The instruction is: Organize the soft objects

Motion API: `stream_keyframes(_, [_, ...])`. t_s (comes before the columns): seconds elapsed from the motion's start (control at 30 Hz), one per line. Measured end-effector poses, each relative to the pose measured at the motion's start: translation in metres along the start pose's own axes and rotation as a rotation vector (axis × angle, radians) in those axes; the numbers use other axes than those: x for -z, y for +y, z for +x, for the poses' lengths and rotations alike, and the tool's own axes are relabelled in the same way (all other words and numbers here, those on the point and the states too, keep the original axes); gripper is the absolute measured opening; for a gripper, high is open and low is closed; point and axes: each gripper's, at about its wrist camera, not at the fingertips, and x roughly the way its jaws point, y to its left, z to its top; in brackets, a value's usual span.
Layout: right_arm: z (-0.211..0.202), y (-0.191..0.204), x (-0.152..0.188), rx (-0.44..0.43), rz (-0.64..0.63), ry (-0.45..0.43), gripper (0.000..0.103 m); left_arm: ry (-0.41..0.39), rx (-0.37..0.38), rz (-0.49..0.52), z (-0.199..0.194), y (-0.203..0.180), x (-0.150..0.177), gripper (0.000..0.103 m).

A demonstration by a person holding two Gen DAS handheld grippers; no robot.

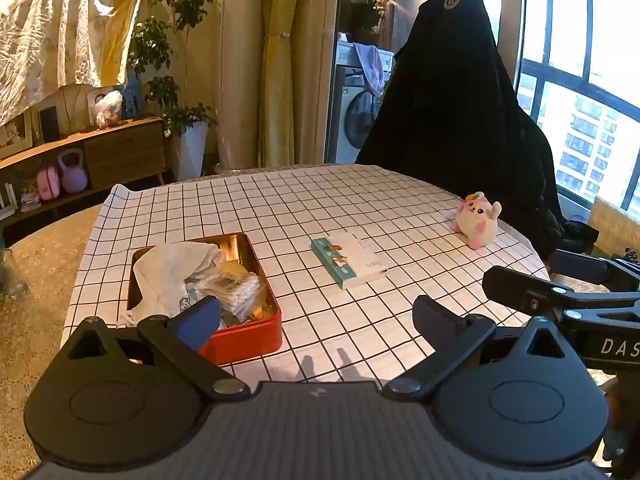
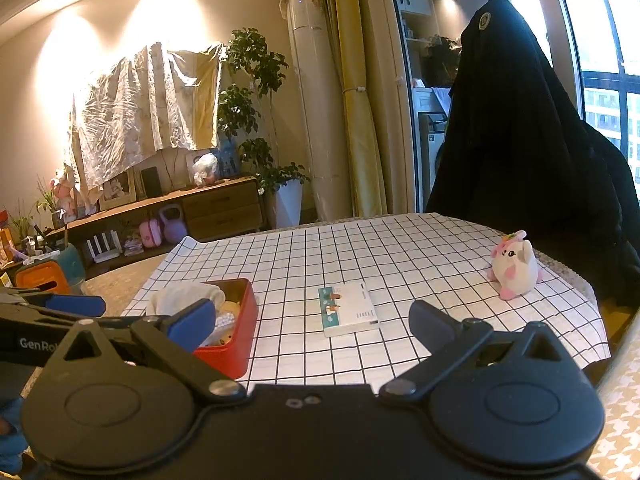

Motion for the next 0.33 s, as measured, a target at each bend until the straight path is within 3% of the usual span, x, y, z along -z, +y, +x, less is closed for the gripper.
stream_keyframes(0.33, [0.0007, 0.0, 0.0005, -0.001, 0.0, 0.003, 0.103, -0.004, -0.003, 0.003, 0.0002, 0.0017, 0.0015, 0.103])
